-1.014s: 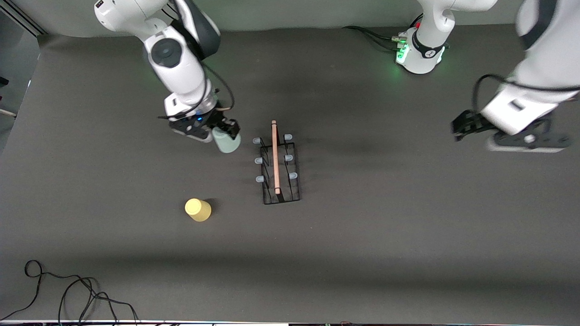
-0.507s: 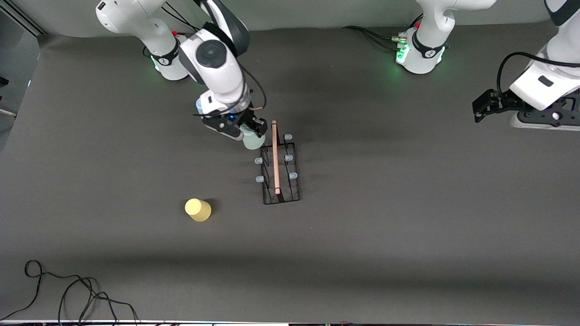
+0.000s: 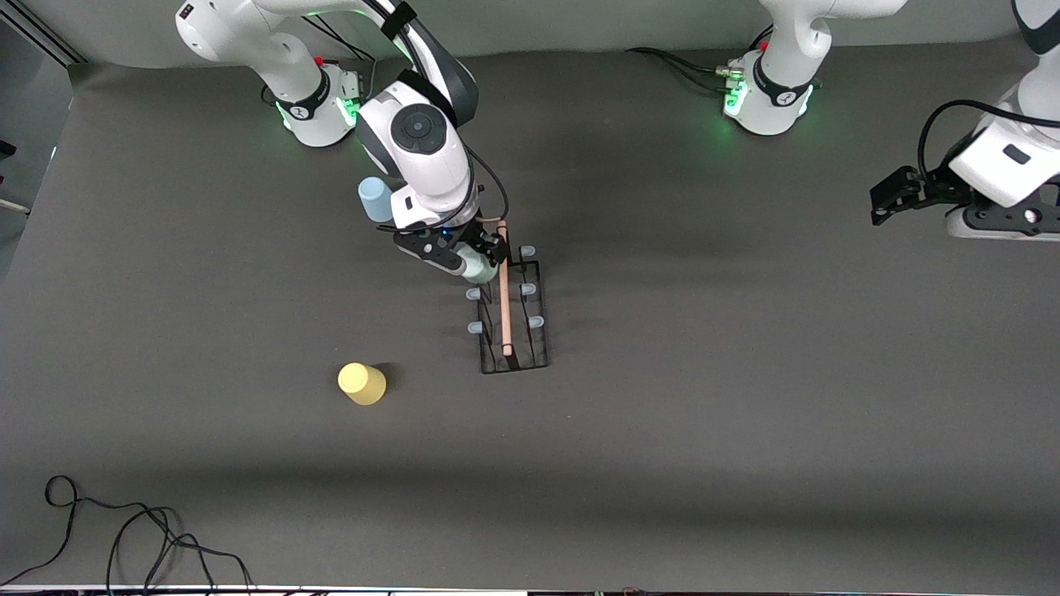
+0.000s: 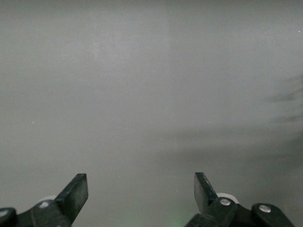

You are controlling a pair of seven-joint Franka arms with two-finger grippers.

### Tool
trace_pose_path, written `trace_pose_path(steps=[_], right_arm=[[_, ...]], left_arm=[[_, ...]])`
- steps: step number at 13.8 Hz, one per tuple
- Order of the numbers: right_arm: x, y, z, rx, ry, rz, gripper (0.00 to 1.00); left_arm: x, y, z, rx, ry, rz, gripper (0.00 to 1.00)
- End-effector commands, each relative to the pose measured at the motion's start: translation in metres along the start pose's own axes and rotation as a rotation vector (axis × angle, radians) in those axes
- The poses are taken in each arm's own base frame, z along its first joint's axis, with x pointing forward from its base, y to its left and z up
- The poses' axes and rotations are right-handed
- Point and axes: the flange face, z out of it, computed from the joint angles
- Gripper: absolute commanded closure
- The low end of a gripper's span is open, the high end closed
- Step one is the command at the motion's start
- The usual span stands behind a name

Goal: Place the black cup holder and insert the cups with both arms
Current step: 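Lower the green cup into a holder slot and open the right gripper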

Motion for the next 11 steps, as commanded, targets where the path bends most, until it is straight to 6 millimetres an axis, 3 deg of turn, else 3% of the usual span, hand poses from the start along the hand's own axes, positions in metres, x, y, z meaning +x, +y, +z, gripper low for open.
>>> trace_pose_path(steps=[1, 5, 7, 9, 11], right_arm=[[0.013, -0.007, -0.021, 0.033, 0.017, 0.011, 0.04], [0.100, 0.027, -0.056, 0.005, 0.047, -0.138, 0.04], [0.149, 0.051, -0.061, -0.005, 0.066, -0.197, 0.03], [0.195, 0.078, -0.042, -0.026, 0.090, -0.236, 0.01], [0.234, 0.098, -0.008, -0.004, 0.119, -0.223, 0.00]], left_arm=[[0.004, -0.010, -0.003, -0.012, -0.023, -0.006, 0.00], [0.004, -0.013, -0.002, -0.012, -0.023, -0.012, 0.00], [0.004, -0.015, -0.003, -0.012, -0.021, -0.013, 0.00], [0.003, -0.013, -0.003, -0.009, -0.023, -0.018, 0.00], [0.003, -0.017, -0.002, -0.008, -0.025, -0.017, 0.00]])
